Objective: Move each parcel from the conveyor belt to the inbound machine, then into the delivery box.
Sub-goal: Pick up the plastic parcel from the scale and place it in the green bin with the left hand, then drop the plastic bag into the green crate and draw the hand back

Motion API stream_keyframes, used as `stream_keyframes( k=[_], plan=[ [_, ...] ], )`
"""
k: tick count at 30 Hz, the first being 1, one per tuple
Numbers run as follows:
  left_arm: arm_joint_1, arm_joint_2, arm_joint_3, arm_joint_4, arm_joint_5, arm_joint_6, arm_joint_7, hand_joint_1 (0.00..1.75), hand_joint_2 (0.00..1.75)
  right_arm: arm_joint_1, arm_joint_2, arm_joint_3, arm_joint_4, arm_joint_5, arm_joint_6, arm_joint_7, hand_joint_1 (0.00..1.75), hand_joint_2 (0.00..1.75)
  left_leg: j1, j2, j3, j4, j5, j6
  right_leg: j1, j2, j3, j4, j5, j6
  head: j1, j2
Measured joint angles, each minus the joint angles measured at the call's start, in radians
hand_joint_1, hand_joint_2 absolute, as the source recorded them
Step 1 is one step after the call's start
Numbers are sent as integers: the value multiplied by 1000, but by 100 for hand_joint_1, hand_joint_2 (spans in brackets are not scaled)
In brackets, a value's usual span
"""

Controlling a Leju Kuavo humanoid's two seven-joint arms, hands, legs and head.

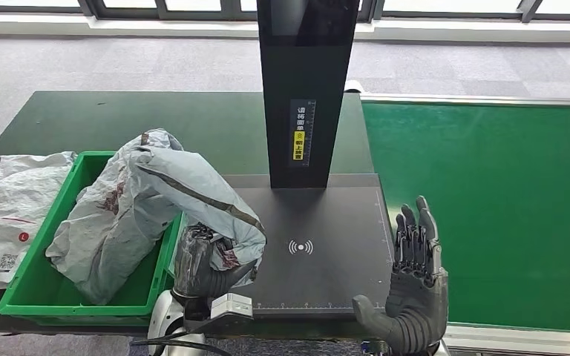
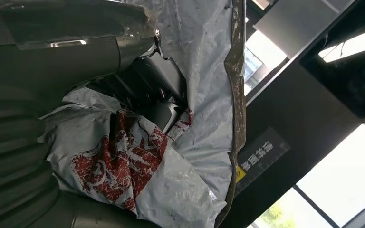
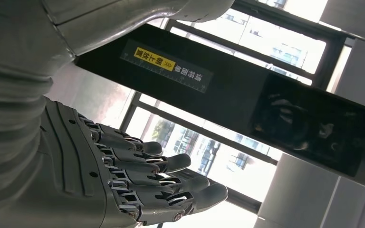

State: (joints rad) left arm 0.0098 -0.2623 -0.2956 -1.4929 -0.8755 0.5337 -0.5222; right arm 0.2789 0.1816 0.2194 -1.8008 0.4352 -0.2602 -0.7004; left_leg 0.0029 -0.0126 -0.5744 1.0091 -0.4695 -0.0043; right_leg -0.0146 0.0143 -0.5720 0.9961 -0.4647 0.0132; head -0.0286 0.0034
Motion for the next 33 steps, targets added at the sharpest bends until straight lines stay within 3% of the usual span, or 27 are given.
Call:
stream_keyframes(
  k=[7,15,20,24,28,33],
  plan=[
    [21,11,7,-62,0,13,-11,175,175,1,0,-4,-1,-1,0,0,0,175,0,0,0,0,0,0,0,0,0,0,0,0,0,0],
    [88,29,42,-236,30,151,-87,175,175,2,0,-9,-1,-8,-5,0,0,175,0,0,0,0,-1,0,0,0,0,0,-1,0,0,0],
    [126,-6,171,-344,170,165,-162,175,175,1,0,-9,0,-14,-22,0,0,175,0,0,0,0,-1,-1,0,0,0,0,-1,-1,0,0],
    [128,-25,292,-361,251,166,-116,175,175,1,0,-9,2,-13,-30,0,0,175,0,0,0,0,-1,0,0,0,0,0,-2,0,0,0],
    [78,-24,417,-311,262,166,-65,175,175,2,0,-9,2,-2,-32,0,0,175,0,0,1,0,-1,0,0,-1,0,0,-1,0,0,0],
    [12,-7,498,-205,216,165,-4,175,175,14,2,-9,1,7,-31,0,0,175,0,0,1,0,0,-1,0,0,1,0,-1,-1,0,0]
  ],
)
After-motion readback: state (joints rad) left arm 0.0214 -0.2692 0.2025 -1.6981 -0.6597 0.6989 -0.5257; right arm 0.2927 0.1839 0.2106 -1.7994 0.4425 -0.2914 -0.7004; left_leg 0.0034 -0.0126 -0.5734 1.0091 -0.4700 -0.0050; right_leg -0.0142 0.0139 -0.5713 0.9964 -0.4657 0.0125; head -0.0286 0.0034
